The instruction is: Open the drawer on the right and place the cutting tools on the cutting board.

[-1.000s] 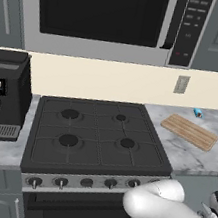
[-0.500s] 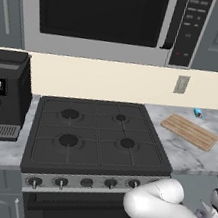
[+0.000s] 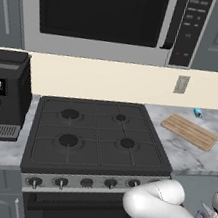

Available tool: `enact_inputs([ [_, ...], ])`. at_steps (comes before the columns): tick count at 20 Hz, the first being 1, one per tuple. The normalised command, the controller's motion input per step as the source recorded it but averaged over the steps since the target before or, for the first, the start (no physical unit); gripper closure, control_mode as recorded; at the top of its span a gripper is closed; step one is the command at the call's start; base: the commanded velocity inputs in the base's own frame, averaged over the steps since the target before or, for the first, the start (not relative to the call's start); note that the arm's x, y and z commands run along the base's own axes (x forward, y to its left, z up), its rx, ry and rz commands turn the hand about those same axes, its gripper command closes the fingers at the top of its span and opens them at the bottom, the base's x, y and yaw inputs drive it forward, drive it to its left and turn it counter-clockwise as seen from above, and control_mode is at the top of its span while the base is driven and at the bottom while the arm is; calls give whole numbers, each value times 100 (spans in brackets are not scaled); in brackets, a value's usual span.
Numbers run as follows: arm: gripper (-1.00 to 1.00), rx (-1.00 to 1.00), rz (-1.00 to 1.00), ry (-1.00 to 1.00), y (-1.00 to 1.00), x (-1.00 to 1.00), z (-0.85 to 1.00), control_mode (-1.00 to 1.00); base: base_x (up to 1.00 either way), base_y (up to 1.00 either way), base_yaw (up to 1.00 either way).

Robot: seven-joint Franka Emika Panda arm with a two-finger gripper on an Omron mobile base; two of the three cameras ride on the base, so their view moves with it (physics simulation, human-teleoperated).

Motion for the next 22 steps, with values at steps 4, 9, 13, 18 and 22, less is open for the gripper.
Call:
enact_inputs([
  [4, -100, -1, 2, -13, 9, -4, 27, -100, 0, 0, 0],
  [9, -100, -4, 4, -4, 30, -2, 23, -100, 0, 0, 0],
  [13, -100, -8, 3, 1, 33, 0, 1, -100, 0, 0, 0],
  [18, -100, -10, 3, 0, 23, -1, -9, -100, 0, 0, 0],
  [22, -100, 0, 0, 0, 0, 0, 0, -100, 0, 0, 0],
])
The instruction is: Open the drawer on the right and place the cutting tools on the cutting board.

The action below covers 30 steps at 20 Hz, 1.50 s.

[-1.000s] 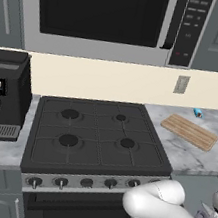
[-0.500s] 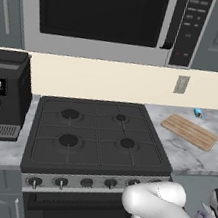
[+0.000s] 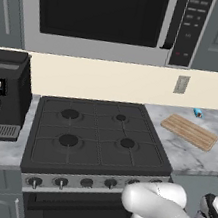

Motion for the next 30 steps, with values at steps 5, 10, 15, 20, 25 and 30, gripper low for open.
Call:
enact_inputs([
  [5, -100, 0, 0, 0, -5, 0, 0, -100, 0, 0, 0],
  [10, -100, 0, 0, 0, -17, 0, -2, -100, 0, 0, 0],
  [15, -100, 0, 0, 5, -20, 0, -11, -100, 0, 0, 0],
  [20, -100, 0, 0, 8, -15, 0, -26, -100, 0, 0, 0],
  [25, -100, 0, 0, 5, -8, 0, -23, -100, 0, 0, 0],
  [30, -100, 0, 0, 0, -11, 0, -20, -100, 0, 0, 0],
])
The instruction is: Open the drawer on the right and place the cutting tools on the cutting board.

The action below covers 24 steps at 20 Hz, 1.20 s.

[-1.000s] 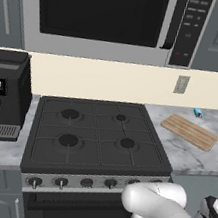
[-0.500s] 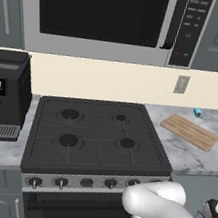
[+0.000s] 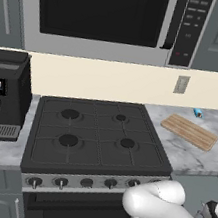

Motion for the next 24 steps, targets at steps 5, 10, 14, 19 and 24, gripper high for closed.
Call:
enact_inputs([
  [5, -100, 0, 0, 0, -16, 0, -25, -100, 0, 0, 0],
  [10, 100, 0, 0, 0, -2, 0, -1, -100, 0, 0, 0],
  [14, 100, 0, 0, -1, 0, -10, 0, -100, 0, 0, 0],
  [19, 100, 0, 0, -14, 0, -49, 39, -100, 0, 0, 0],
  [24, 100, 0, -1, -13, 0, -25, 97, -100, 0, 0, 0],
])
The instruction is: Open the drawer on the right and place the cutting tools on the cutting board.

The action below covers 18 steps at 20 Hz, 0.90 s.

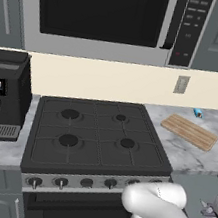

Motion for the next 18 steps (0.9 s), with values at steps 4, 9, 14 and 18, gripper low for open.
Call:
enact_inputs([
  [4, 100, 0, -2, -4, 0, 0, 100, -100, 0, 0, 0],
  [9, 100, 0, -3, -4, 0, 15, 100, -100, 0, 0, 0],
  [14, 100, 0, -5, -5, 0, 31, 100, -100, 0, 0, 0],
  [18, 100, 0, -6, -5, 0, 57, 100, -100, 0, 0, 0],
])
